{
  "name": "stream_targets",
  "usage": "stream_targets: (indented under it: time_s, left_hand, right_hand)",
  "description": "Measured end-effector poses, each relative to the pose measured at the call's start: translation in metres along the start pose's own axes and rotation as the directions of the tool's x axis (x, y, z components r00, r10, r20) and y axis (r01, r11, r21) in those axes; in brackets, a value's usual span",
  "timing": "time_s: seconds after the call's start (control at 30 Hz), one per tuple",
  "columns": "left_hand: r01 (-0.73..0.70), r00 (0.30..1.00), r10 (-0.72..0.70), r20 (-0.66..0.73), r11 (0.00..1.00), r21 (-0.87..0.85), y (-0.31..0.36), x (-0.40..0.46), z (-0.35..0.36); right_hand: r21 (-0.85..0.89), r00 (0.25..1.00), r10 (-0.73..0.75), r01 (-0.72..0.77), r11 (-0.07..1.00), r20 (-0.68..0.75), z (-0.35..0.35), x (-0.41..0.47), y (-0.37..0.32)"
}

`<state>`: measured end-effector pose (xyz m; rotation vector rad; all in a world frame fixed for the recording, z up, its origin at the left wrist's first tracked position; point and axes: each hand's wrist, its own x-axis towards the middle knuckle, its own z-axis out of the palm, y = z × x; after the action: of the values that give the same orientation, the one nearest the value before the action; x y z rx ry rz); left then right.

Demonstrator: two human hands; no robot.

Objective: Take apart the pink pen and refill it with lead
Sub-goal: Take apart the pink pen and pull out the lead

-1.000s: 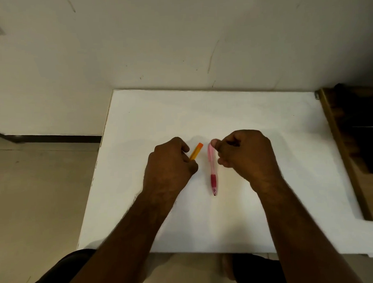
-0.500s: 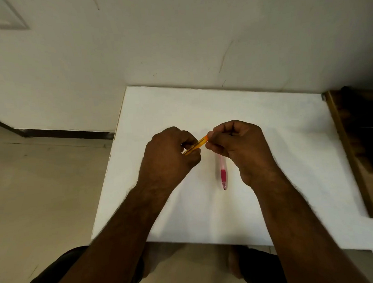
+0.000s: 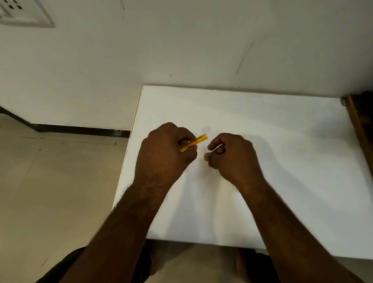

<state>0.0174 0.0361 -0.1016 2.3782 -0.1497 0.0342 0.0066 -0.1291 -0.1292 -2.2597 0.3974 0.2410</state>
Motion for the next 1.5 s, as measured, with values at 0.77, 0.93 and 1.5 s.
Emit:
stream_targets:
  time_s: [0.77, 0.93, 1.5]
  left_hand:
    - [-0.079, 0.996, 0.077, 0.051, 0.996, 0.042, 0.002, 0.012, 0.007]
    - [-0.055, 0.996, 0.054, 0.065, 0.999, 0.000, 0.005, 0.015, 0.009]
    - [0.071, 0.992, -0.044, 0.116, 0.968, -0.242, 0.007, 0.020, 0.013]
  right_hand:
    - [0.836, 0.887, 0.139, -0.462, 0.295, 0.441, -0.014, 0.005, -0.009]
    - [0.846, 0.895, 0.127, -0.445, 0.294, 0.427, -0.018, 0.006, -0.009]
    - [0.871, 0.937, 0.122, -0.349, 0.346, 0.327, -0.038, 0.008, -0.006]
